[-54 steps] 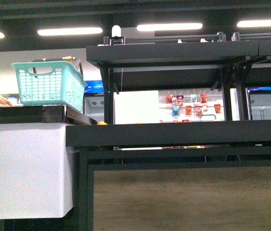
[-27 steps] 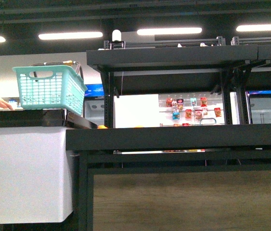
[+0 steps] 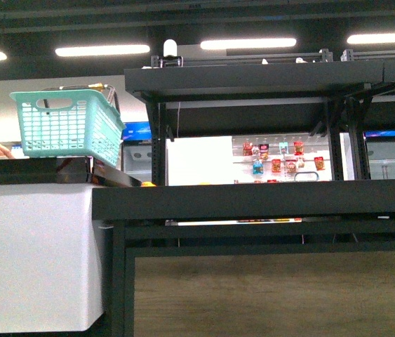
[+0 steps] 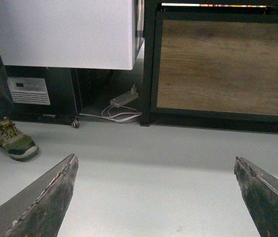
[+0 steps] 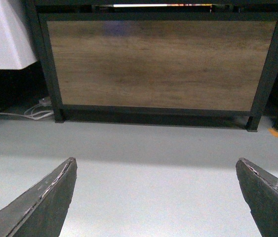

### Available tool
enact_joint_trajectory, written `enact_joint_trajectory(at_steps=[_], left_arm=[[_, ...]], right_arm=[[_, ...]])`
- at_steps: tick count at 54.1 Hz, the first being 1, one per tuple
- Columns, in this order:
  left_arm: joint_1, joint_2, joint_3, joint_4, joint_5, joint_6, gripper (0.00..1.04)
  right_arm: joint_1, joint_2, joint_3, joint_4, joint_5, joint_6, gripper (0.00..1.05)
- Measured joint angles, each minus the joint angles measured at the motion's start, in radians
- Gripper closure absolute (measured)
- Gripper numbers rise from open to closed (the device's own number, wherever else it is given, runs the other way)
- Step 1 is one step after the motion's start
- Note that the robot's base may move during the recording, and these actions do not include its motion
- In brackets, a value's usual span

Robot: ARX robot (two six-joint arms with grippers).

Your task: Pick lemon from shelf

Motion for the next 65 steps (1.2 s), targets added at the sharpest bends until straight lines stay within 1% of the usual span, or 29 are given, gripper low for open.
enact_joint_trajectory(at_steps=[65], left_arm=[[0.0,0.0,0.0,0.0,-0.001,0.0,0.08]], right_arm=[[0.0,0.0,0.0,0.0,0.0,0.0,0.08]])
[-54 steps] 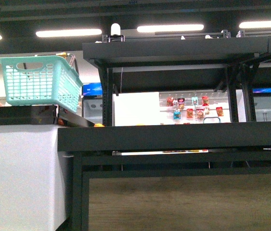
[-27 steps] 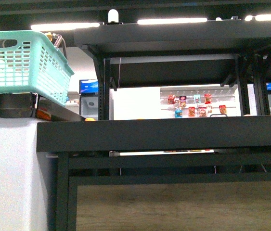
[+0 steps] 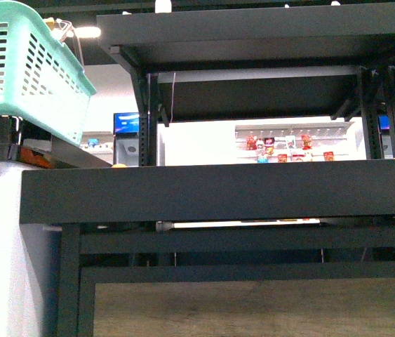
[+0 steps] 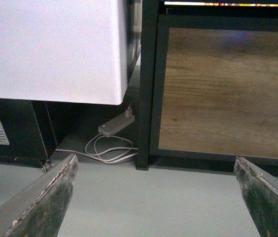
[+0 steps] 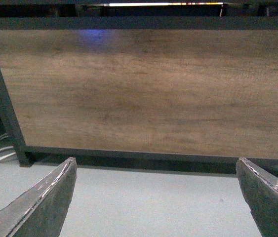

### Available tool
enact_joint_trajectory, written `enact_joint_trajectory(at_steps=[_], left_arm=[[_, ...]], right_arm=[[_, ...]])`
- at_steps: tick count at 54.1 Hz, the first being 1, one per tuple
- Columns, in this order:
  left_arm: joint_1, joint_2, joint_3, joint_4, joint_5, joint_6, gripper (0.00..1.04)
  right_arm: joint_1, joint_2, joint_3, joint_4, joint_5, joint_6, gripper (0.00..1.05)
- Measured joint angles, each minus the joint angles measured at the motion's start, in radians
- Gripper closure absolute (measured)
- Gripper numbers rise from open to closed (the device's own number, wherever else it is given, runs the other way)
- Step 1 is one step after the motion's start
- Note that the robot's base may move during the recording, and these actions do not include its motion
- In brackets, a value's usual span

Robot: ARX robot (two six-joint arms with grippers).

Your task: Pick lemon from shelf

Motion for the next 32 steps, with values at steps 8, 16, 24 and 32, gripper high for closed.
enact_joint_trajectory(at_steps=[8,16,24,32], left_arm=[[0.0,0.0,0.0,0.0,0.001,0.0,0.08],[0.0,0.0,0.0,0.0,0.001,0.0,0.08],[0.0,0.0,0.0,0.0,0.001,0.0,0.08],[0.0,0.0,0.0,0.0,0.001,0.0,0.08]], right_arm=[[0.0,0.0,0.0,0.0,-0.002,0.0,0.08],[0.0,0.0,0.0,0.0,0.0,0.0,0.08],[0.0,0.0,0.0,0.0,0.0,0.0,0.08],[0.0,0.0,0.0,0.0,0.001,0.0,0.08]])
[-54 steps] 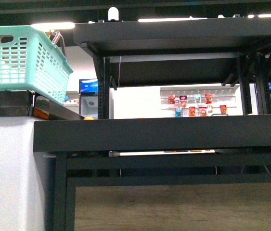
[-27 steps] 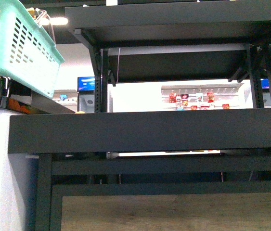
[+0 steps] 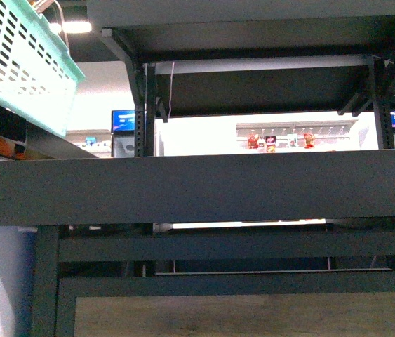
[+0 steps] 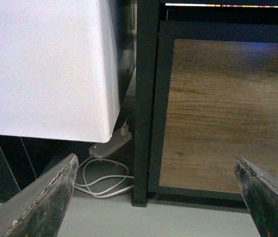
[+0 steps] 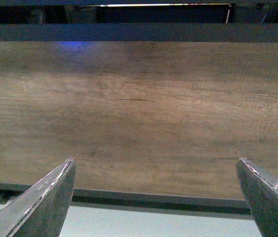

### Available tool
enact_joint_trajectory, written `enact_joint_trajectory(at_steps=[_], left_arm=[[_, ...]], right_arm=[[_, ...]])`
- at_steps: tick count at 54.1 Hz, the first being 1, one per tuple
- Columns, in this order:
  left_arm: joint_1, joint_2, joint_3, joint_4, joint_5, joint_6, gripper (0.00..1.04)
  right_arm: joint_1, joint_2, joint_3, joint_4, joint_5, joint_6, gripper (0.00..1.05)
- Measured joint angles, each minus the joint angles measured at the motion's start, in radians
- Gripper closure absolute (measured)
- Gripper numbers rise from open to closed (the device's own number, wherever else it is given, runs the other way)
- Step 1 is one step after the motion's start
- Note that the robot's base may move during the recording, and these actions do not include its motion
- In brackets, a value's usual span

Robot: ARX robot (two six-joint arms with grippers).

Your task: Pick lemon from shelf

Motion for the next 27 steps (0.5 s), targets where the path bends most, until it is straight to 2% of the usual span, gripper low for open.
enact_joint_trajectory(at_steps=[27], left_arm=[[0.0,0.0,0.0,0.0,0.0,0.0,0.08]], right_arm=[[0.0,0.002,0.0,0.0,0.0,0.0,0.08]])
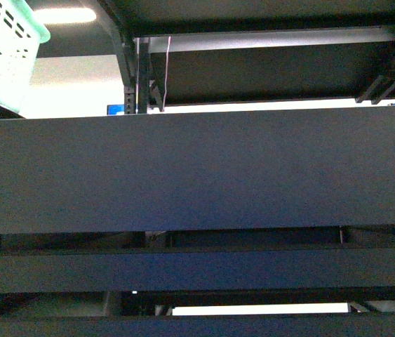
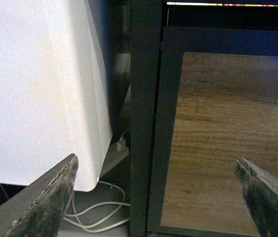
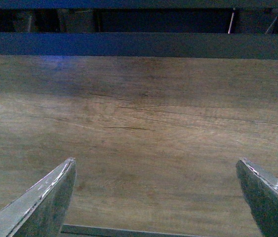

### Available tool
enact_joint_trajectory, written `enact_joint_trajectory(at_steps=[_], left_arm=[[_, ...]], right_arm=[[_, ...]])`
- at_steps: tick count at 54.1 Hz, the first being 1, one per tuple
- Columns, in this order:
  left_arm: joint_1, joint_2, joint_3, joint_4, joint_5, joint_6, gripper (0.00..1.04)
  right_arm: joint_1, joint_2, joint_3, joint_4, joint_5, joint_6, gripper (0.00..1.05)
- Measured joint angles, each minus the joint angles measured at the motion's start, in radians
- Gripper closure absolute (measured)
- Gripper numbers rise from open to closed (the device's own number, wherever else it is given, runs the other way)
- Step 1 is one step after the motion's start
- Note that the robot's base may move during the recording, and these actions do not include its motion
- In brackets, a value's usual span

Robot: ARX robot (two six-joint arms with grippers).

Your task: Pick lemon from shelf

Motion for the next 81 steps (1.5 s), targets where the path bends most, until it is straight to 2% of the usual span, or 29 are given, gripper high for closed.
enact_joint_trajectory(at_steps=[81], left_arm=[[0.0,0.0,0.0,0.0,0.0,0.0,0.08]], right_arm=[[0.0,-0.001,0.0,0.0,-0.001,0.0,0.08]])
